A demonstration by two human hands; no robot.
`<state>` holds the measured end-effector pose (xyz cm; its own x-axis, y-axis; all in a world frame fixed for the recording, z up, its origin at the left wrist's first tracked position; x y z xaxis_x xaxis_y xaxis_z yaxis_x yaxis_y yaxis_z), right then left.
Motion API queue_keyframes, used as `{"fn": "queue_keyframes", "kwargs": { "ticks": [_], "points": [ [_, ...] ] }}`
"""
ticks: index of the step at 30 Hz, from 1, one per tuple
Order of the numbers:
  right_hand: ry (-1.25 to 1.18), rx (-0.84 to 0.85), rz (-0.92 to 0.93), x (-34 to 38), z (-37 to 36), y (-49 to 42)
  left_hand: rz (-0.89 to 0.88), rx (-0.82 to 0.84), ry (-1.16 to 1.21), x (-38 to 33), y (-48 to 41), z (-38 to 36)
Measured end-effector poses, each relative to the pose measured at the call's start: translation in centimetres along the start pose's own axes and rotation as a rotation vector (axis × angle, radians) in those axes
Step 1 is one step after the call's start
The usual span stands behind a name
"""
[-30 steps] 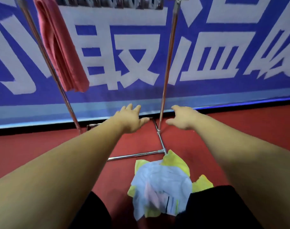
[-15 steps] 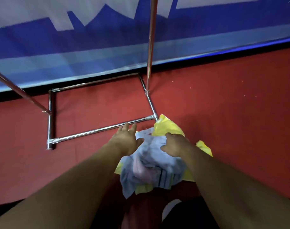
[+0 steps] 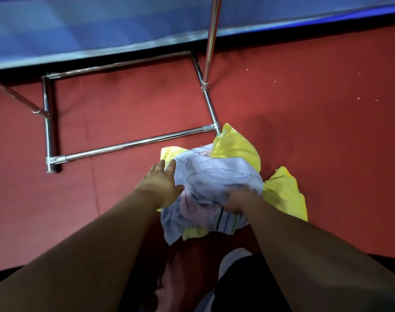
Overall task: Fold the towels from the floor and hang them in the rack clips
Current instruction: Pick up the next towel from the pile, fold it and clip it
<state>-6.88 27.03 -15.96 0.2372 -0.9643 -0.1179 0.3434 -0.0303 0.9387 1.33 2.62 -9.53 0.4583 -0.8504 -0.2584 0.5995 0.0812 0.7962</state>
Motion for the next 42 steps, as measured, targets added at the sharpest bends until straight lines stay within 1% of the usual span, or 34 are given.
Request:
{"fn": "queue_keyframes", "kwargs": {
  "ticks": [4, 7, 8, 11, 14, 16, 19, 21, 24, 26, 29, 31, 33, 35, 37, 38, 42],
  "points": [
    [0.03, 0.084, -0.052, -0.6, -1.1, -1.9, 0.016, 0.0, 0.056, -0.5, 0.1, 0.1],
    [0.023, 0.102, -0.031, -1.5, -2.9, -7.2, 0.016, 0.003, 0.07, -1.1, 0.3, 0.3],
    [0.01, 0.089, -0.014, -1.5, -3.0, -7.5, 0.018, 0.006, 0.073, -1.2, 0.3, 0.3],
    [-0.004, 0.05, 0.05, 0.1, -1.3, -2.3, 0.029, 0.019, 0.069, -1.1, 0.3, 0.2],
    [-0.04, -0.059, 0.082, 0.6, -0.1, -2.1, 0.04, 0.025, 0.068, -1.1, 0.2, 0.3],
    [-0.094, -0.077, 0.119, 0.6, 0.5, -2.8, 0.045, 0.021, 0.079, -1.1, 0.2, 0.5],
    [-0.142, -0.072, 0.107, 0.0, 0.3, -4.0, 0.04, 0.014, 0.082, -1.3, 0.3, 0.5],
    [-0.072, -0.03, 0.131, 0.1, 0.2, -2.4, 0.041, 0.011, 0.079, -1.4, 0.6, 0.4],
    [0.003, 0.032, 0.118, 0.1, -0.4, -2.7, 0.047, 0.007, 0.071, -1.4, 1.0, 0.5],
    [0.013, 0.021, 0.113, 0.2, -0.3, -3.6, 0.047, 0.003, 0.07, -1.5, 1.1, 0.7],
    [0.001, -0.053, 0.129, 0.3, 0.3, -4.0, 0.049, 0.012, 0.079, -1.5, 0.9, 0.7],
    [-0.033, -0.111, 0.165, 0.3, 0.9, -3.7, 0.052, 0.016, 0.084, -1.4, 0.8, 0.7],
    [-0.12, -0.12, 0.151, 0.0, 1.3, -3.7, 0.05, 0.015, 0.086, -1.5, 0.8, 0.7],
    [-0.222, -0.091, 0.158, -0.4, 1.1, -4.0, 0.049, 0.017, 0.085, -1.5, 0.9, 0.6],
    [-0.265, -0.046, 0.174, -0.4, 0.5, -3.8, 0.05, 0.018, 0.089, -1.4, 1.0, 0.6],
    [-0.335, -0.033, 0.176, -0.4, 0.1, -3.9, 0.051, 0.019, 0.092, -1.2, 1.0, 0.6],
    [-0.438, -0.023, 0.151, -0.1, -0.1, -4.3, 0.061, 0.018, 0.106, -1.1, 0.9, 0.7]
  ]
}}
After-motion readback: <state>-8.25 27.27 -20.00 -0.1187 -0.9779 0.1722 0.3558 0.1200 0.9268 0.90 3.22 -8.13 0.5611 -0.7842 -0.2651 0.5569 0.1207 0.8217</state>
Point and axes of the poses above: each hand's wrist, its own y-axis away from the middle knuckle, its own z-axis out of the back of the hand, x = y × z, the point moved 2 cm from there along -y, towards the middle knuckle, and after that the axes turned 6 degrees about x, right-handed, at the moved point
